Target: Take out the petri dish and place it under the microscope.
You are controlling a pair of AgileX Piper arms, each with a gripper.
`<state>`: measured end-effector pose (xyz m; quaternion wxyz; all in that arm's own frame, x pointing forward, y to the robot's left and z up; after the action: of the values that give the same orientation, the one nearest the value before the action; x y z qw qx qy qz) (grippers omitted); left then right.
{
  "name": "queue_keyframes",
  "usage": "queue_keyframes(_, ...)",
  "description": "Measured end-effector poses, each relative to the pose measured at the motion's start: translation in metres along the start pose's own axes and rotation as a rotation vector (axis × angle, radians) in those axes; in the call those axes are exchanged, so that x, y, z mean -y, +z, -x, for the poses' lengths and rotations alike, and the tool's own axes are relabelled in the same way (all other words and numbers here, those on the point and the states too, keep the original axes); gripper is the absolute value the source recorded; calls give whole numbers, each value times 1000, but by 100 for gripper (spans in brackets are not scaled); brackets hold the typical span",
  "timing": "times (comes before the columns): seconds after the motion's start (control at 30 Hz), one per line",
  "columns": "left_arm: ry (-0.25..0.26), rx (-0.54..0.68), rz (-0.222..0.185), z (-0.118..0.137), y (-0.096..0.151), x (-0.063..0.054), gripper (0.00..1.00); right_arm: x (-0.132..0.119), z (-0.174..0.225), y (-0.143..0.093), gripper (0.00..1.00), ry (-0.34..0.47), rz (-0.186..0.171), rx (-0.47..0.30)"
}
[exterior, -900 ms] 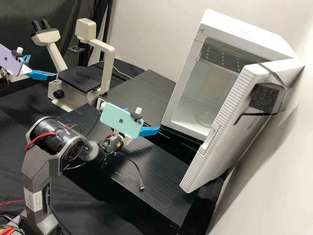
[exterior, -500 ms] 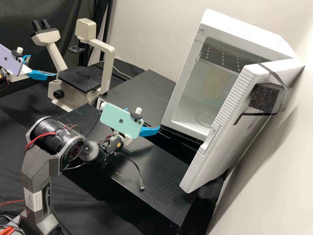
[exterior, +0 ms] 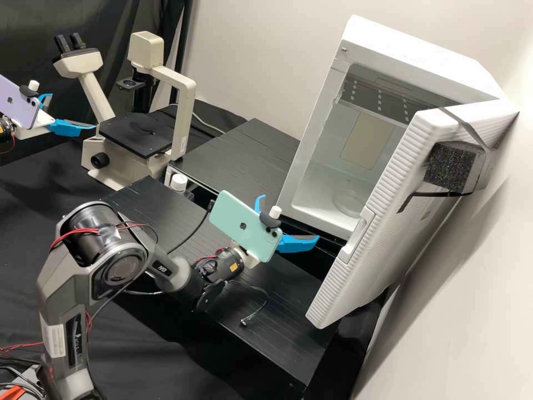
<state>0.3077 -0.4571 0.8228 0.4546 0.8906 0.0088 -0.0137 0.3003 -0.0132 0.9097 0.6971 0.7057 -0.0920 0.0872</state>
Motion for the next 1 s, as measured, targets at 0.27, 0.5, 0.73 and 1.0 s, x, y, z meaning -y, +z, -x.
queue_keyframes(0.27,0,0,0,0,0,0,100,-23,-41,9,100,26,-2,-14)
queue_keyframes(0.5,0,0,0,0,0,0,100,-33,-81,18,100,-8,-15,19)
queue_keyframes(0.73,0,0,0,0,0,0,100,-42,-117,22,100,-35,35,39)
queue_keyframes(1.0,0,0,0,0,0,0,100,-46,-145,24,100,-75,56,62)
